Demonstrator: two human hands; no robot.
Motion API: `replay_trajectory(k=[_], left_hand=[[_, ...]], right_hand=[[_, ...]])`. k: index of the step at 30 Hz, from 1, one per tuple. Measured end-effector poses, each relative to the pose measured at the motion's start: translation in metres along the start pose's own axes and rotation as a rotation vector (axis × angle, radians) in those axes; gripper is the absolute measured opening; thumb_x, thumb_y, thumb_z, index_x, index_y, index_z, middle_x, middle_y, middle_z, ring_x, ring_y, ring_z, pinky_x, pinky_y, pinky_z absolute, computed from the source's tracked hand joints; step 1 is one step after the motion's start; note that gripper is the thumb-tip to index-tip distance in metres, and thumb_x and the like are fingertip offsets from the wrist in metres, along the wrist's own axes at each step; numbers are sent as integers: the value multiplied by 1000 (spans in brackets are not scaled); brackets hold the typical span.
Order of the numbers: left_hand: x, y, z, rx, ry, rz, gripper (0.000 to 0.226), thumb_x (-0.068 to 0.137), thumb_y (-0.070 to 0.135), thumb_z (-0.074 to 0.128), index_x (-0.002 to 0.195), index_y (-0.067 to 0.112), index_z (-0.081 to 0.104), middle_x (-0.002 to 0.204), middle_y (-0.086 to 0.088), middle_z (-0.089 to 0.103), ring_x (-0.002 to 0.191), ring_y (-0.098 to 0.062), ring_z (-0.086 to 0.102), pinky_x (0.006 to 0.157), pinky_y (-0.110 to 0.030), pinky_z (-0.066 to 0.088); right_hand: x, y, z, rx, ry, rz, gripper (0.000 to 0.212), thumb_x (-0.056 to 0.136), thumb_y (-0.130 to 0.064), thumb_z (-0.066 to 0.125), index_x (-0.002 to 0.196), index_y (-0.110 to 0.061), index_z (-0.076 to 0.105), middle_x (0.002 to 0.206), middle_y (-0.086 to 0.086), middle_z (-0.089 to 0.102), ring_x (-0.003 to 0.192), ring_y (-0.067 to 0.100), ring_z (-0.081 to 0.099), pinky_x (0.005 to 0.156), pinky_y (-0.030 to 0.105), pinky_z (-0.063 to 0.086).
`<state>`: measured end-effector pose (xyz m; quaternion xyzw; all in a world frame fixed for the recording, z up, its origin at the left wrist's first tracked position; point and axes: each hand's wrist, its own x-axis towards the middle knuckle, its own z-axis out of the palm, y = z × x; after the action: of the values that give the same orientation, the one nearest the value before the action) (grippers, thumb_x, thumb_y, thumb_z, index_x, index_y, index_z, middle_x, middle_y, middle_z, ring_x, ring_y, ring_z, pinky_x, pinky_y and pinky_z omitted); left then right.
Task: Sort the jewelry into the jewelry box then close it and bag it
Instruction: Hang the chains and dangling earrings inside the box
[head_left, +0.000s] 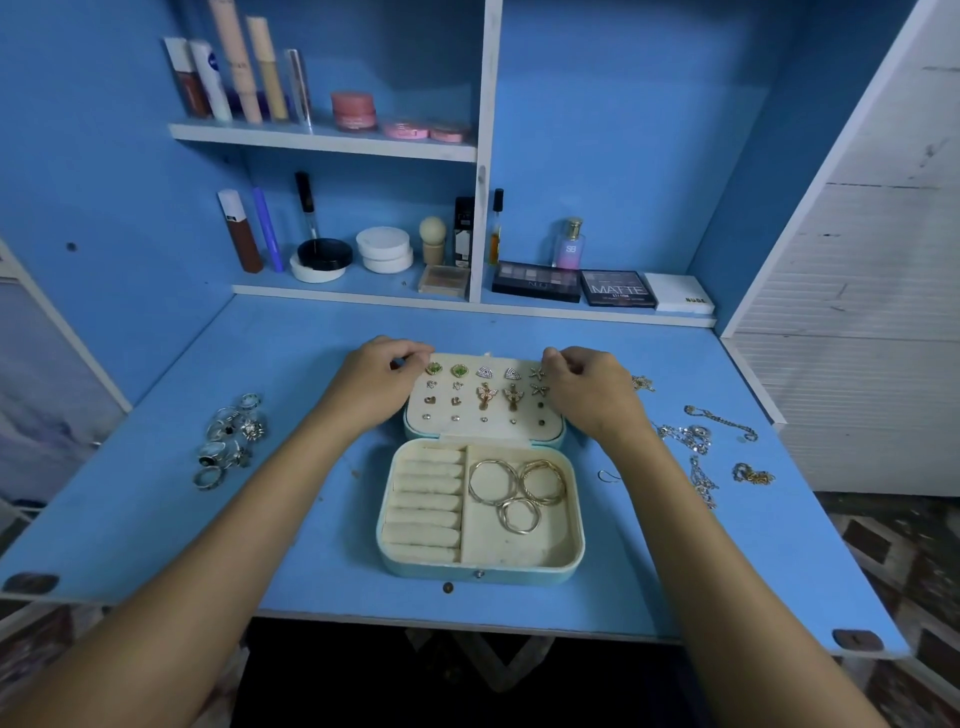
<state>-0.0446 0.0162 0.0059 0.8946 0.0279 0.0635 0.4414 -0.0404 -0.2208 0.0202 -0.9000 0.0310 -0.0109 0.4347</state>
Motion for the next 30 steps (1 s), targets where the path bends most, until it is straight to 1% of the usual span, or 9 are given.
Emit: replay_trajectory(k=[3, 5, 9, 13, 16, 21, 23, 27, 30], left_hand=[[-3, 5, -4, -87, 60, 24, 21, 99, 30, 55, 111, 33, 72, 115, 9, 64, 106, -8, 59, 88, -21, 40], [-7, 11, -9, -147, 94, 46, 18, 98, 31, 56, 105, 38, 72, 110, 15, 68, 101, -2, 61, 83, -18, 42], [-24, 24, -18, -280, 150, 98, 14, 96, 26, 62, 102, 32, 74, 89, 18, 71, 70, 8, 58, 69, -19, 41], [-47, 28, -25, -328, 167, 169, 15, 96, 23, 64, 99, 34, 73, 93, 18, 73, 86, 4, 62, 73, -17, 44], [-63, 27, -29, -355, 135, 211, 14, 94, 21, 66, 95, 34, 72, 97, 16, 73, 90, 1, 64, 72, -22, 47], [-84, 18, -33, -441, 76, 296, 8, 81, 33, 67, 87, 31, 73, 91, 7, 71, 83, -7, 64, 67, -22, 48], [-90, 12, -33, -439, 56, 329, 11, 79, 36, 65, 86, 33, 73, 92, 5, 69, 85, -9, 63, 67, -26, 48], [-101, 3, -30, -463, -15, 413, 7, 80, 29, 64, 84, 28, 70, 90, 11, 65, 79, -5, 60, 68, -13, 43], [-106, -4, -30, -401, -53, 486, 7, 80, 24, 64, 86, 26, 67, 92, 6, 63, 88, -17, 61, 73, -27, 46]], right_hand=[[-4, -2, -7, 139, 30, -21, 24, 101, -40, 49, 101, -24, 68, 79, -10, 60, 75, 10, 60, 58, 26, 41], [-10, -4, -13, 218, 62, -56, 21, 101, -40, 52, 102, -27, 69, 81, -11, 62, 65, 1, 59, 59, 25, 44], [-27, -6, -21, 348, 95, -143, 13, 99, -35, 58, 94, -29, 69, 88, -2, 69, 70, 14, 64, 72, 45, 56], [-49, -3, -26, 404, 123, -214, 15, 99, -27, 60, 88, -28, 70, 81, -11, 71, 84, 24, 64, 78, 48, 57], [-64, 2, -27, 456, 135, -267, 16, 98, -23, 61, 85, -28, 71, 85, -4, 71, 87, 27, 63, 68, 45, 58], [-83, 15, -24, 410, 181, -392, 11, 93, -30, 61, 85, -28, 68, 88, -6, 69, 86, 16, 64, 68, 54, 55], [-89, 21, -22, 373, 200, -448, 12, 90, -34, 58, 85, -27, 66, 88, -6, 67, 84, 17, 63, 68, 50, 56], [-97, 30, -19, 366, 182, -549, 16, 87, -26, 55, 83, -15, 66, 86, -9, 64, 84, 17, 62, 65, 24, 49], [-101, 35, -17, 336, 180, -614, 17, 84, -19, 53, 80, -9, 65, 85, -4, 64, 86, 17, 62, 67, 15, 44]])
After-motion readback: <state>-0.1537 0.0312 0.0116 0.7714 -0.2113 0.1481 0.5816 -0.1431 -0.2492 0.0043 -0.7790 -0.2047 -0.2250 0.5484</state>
